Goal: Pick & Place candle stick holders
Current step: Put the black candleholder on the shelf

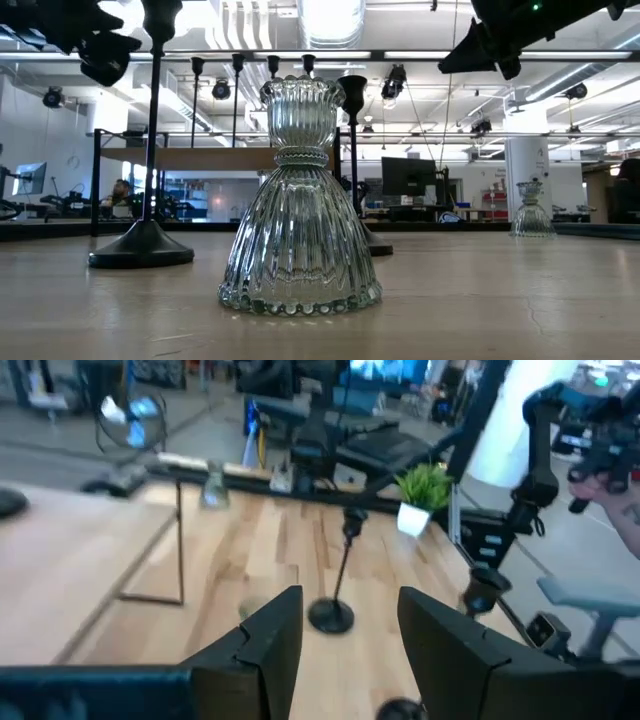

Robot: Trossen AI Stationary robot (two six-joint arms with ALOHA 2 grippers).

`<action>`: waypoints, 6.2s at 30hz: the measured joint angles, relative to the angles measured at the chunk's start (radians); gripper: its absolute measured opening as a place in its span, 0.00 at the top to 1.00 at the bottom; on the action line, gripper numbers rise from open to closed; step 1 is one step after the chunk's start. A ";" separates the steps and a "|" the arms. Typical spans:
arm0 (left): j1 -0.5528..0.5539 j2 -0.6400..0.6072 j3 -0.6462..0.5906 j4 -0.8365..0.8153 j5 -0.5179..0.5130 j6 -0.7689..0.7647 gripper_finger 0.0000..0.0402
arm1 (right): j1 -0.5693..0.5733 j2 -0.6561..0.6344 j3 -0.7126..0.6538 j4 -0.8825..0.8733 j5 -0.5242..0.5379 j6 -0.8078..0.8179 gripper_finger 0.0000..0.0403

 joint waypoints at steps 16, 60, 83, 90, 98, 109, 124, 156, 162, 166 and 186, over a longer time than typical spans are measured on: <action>-0.834 0.161 -0.098 0.207 -0.857 -0.123 0.58 | 0.000 0.000 0.000 -0.025 0.000 0.004 0.87; -1.296 0.769 -0.104 0.745 -1.199 -0.189 0.58 | 0.000 0.003 0.000 -0.038 0.000 0.004 0.87; -1.237 0.781 -0.092 0.806 -1.129 -0.163 0.72 | 0.000 0.003 0.000 -0.038 0.000 0.004 0.87; -1.216 0.781 -0.092 0.805 -1.129 -0.162 0.87 | 0.000 0.003 0.000 -0.039 0.000 0.003 0.87; -1.209 0.778 -0.067 0.797 -1.148 -0.159 0.96 | -0.001 0.003 0.000 -0.040 0.000 0.003 0.87; -1.210 0.747 0.308 0.259 -1.306 -0.227 0.96 | 0.000 0.003 -0.001 -0.048 0.000 0.003 0.87; -0.926 0.622 0.497 0.011 -1.597 -0.084 0.96 | -0.001 0.004 -0.021 -0.047 0.000 0.045 0.87; -0.037 0.630 0.492 0.108 -0.971 -0.047 0.96 | 0.000 0.002 -0.021 -0.037 0.000 0.022 0.87; 0.009 0.643 0.492 0.128 -0.953 -0.047 0.96 | 0.000 0.002 -0.021 -0.046 0.000 0.022 0.87; 0.024 0.644 0.492 0.132 -0.914 -0.057 0.96 | 0.000 0.002 -0.023 -0.047 0.000 0.021 0.87; 0.079 0.602 0.412 0.211 -0.912 -0.060 0.96 | 0.000 0.002 -0.023 -0.047 -0.027 0.017 0.87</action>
